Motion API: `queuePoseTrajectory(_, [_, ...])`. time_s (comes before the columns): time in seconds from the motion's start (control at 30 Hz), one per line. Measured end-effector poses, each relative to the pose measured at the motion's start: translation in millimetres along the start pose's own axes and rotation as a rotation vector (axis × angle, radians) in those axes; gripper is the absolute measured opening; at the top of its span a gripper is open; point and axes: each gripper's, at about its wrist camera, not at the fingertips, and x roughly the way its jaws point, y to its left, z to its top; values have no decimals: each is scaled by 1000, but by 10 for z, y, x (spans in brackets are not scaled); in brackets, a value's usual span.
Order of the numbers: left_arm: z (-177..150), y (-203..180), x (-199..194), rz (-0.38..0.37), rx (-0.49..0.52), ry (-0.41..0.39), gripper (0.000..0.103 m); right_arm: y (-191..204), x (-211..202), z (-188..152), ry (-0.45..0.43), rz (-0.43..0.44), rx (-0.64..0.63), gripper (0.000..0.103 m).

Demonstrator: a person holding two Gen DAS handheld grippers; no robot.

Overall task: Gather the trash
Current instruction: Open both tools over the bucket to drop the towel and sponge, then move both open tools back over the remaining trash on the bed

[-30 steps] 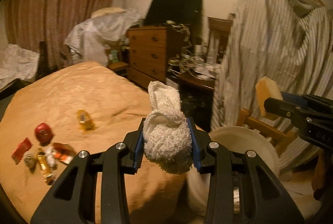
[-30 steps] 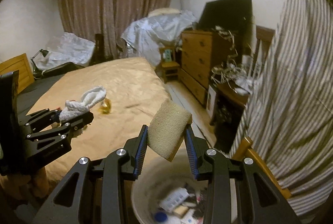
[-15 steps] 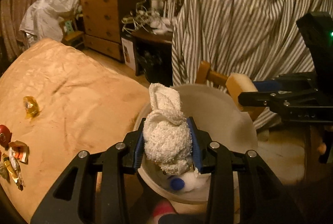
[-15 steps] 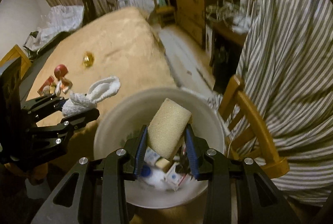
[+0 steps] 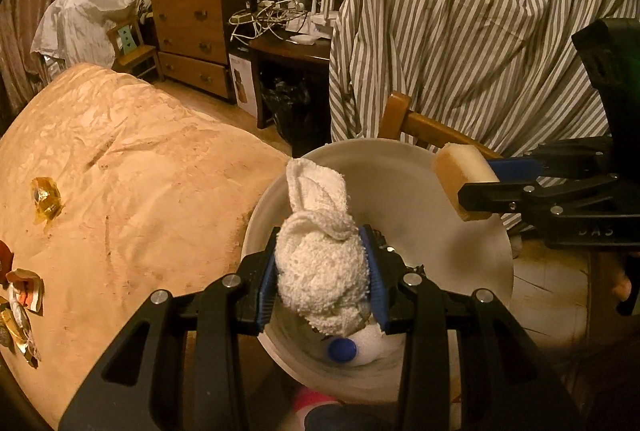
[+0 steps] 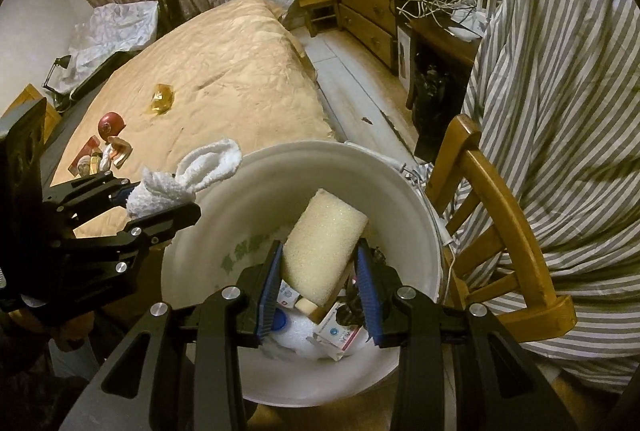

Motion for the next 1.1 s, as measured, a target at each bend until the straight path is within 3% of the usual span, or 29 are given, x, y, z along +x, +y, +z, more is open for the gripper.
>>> queuePoseTrajectory(0.1, [-3,-9,3,-2,4,3,40,-5,5,-3,0,1,0,38])
queuePoseTrajectory(0.17, [5,-5,3,2,8,0,68,-15,1,-3,-3,1,6,52])
queuePoseTrajectory(0.2, [10,-2,-8,10,7,-9,72,-20,-7,-5,-9,3,11,60])
queuePoseTrajectory(0.73, [-90,124,-150,40,-5,-23,72,119,-177,-20,-72,27,9,61])
queuePoseTrajectory(0.9, [-364,494,-284,82,-59,-20,72,650,-312,-48,-190,85,-67,74])
queuePoseTrajectory(1.1, [-800,1199,-562,187,-173,-26,72,1483,-162,-65,-252,175,-183,86])
